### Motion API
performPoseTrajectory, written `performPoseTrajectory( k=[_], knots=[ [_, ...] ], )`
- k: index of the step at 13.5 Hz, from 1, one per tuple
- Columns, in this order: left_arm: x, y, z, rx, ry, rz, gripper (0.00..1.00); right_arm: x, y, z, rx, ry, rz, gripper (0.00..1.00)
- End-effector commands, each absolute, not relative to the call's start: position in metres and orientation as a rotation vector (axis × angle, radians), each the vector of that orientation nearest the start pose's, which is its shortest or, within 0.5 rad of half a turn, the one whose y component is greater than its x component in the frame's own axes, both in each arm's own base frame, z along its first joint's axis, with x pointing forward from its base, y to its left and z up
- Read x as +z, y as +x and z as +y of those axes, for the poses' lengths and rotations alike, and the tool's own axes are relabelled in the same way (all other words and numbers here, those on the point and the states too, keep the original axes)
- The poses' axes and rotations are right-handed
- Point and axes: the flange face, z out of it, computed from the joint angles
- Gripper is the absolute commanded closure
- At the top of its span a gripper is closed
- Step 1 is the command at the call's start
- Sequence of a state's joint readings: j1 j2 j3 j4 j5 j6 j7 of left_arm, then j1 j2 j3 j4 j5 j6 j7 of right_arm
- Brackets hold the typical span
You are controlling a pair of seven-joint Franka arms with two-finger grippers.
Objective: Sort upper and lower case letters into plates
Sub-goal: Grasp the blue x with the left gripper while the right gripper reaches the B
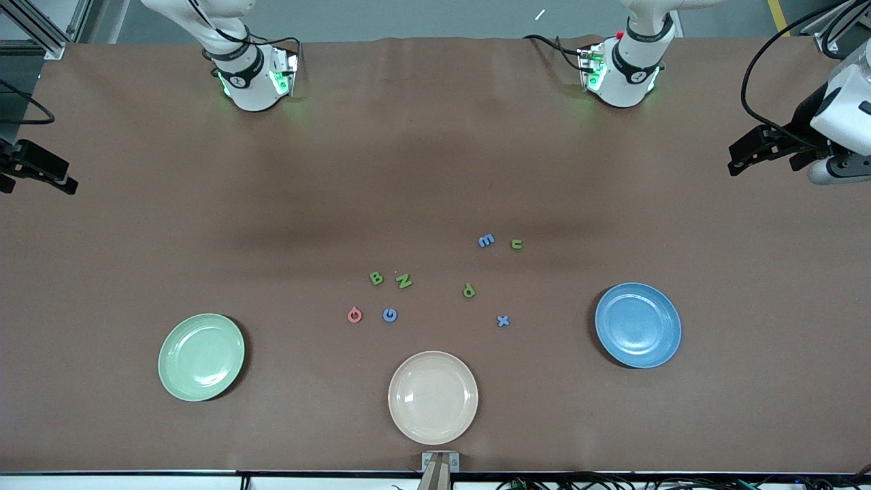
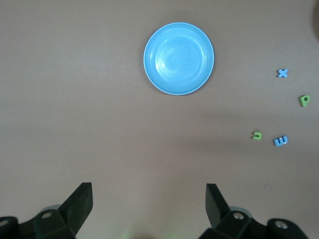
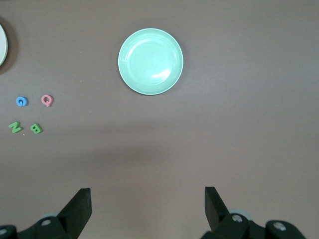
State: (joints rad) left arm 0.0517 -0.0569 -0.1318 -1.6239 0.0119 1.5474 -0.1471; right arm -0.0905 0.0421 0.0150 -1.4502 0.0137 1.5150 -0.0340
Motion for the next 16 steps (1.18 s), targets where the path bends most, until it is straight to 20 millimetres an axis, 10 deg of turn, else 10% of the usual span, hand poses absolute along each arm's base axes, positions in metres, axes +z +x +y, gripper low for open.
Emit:
performPoseTrajectory(
  k=[1,8,16],
  knots=[
    [0.633,0.533,-0.046,0.041,-3.124,-0.068,0.0,0.655,0.56,-0.043,-0.031,-3.122,0.043,0.0],
    [0.602,0.574,-0.075,0.085,-3.128,-0.015,0.0,0.648,0.553,-0.025,-0.002,-3.113,0.035,0.0],
    [0.463,0.643,-0.176,0.087,-3.201,0.056,0.0,0.592,0.59,0.108,0.003,-3.095,0.184,0.0]
  ],
)
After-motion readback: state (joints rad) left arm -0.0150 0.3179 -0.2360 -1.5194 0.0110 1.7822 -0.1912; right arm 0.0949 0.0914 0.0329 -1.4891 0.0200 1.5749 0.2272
